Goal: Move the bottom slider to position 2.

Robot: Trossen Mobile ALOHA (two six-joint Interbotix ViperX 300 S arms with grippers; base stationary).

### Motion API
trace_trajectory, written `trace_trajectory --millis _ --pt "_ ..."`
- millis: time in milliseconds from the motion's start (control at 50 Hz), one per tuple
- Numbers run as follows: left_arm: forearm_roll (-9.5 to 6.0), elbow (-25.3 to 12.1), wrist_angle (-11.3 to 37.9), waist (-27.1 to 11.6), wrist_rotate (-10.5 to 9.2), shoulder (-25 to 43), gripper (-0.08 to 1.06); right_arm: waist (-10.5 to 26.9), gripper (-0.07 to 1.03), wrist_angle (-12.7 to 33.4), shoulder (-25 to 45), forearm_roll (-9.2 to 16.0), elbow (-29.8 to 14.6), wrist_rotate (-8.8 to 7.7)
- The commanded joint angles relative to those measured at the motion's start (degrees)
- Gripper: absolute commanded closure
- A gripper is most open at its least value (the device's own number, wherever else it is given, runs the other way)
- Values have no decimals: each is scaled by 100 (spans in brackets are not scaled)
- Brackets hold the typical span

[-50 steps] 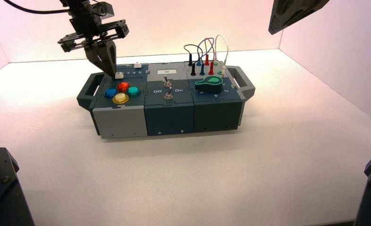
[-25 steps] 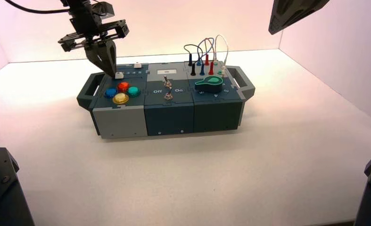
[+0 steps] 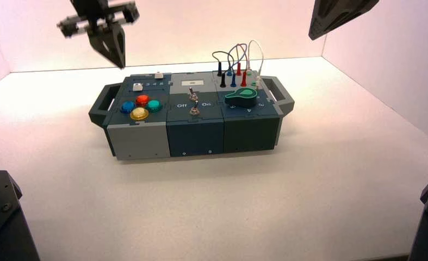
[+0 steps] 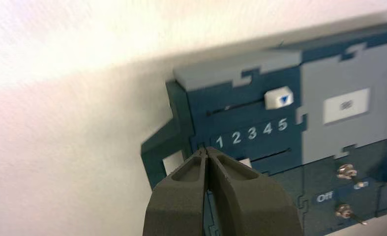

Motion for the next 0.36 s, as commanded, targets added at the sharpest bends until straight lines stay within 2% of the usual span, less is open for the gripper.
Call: trace_trajectory --millis 20,360 --pt "9 -334 105 18 62 -387 101 -70 99 -70 -44 9 -70 35" --pt "-26 -527 246 -193 88 -694 101 -123 99 -35 -26 18 79 44"
